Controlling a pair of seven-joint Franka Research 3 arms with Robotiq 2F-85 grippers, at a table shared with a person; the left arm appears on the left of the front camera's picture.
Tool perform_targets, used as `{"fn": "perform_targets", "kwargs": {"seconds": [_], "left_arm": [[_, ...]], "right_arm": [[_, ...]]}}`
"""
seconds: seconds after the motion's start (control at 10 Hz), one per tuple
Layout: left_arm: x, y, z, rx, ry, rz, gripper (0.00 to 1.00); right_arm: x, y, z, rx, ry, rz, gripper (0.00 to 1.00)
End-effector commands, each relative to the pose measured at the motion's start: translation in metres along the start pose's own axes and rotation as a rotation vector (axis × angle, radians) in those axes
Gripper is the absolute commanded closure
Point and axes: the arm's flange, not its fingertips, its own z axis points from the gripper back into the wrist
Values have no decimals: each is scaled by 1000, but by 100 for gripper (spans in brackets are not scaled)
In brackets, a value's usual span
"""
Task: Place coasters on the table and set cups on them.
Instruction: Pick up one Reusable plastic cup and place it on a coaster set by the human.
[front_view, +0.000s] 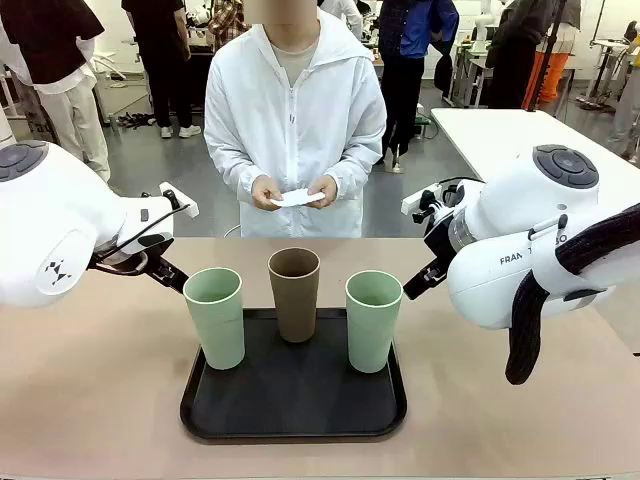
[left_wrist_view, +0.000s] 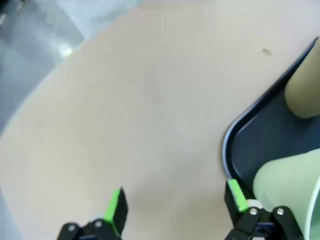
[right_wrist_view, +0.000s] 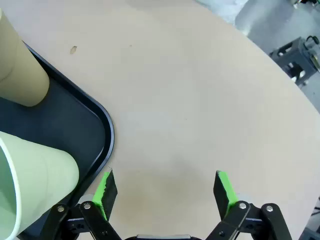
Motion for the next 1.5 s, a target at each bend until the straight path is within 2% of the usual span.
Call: {"fn": "perform_targets", "kwargs": {"seconds": [0.0,1.0,1.1,1.2,1.3,1.4], "left_arm": [[0,0,0,0,0,0,0],[0,0,0,0,0,0,0],[3,25,17,5,52,86,0],[6,53,40,35,38,135,0],[4,72,69,12,53,149,0],[-10,80,90,3,73,143,0]], "right_arm": [[0,0,0,0,0,0,0],[0,0,0,0,0,0,0],[1,-18,6,50,28,-119,0],[6,-42,29,76,53,-229,0],[4,-55,53,123,125,-289,0],[-1,-53,74,139,170,-277,0]]}}
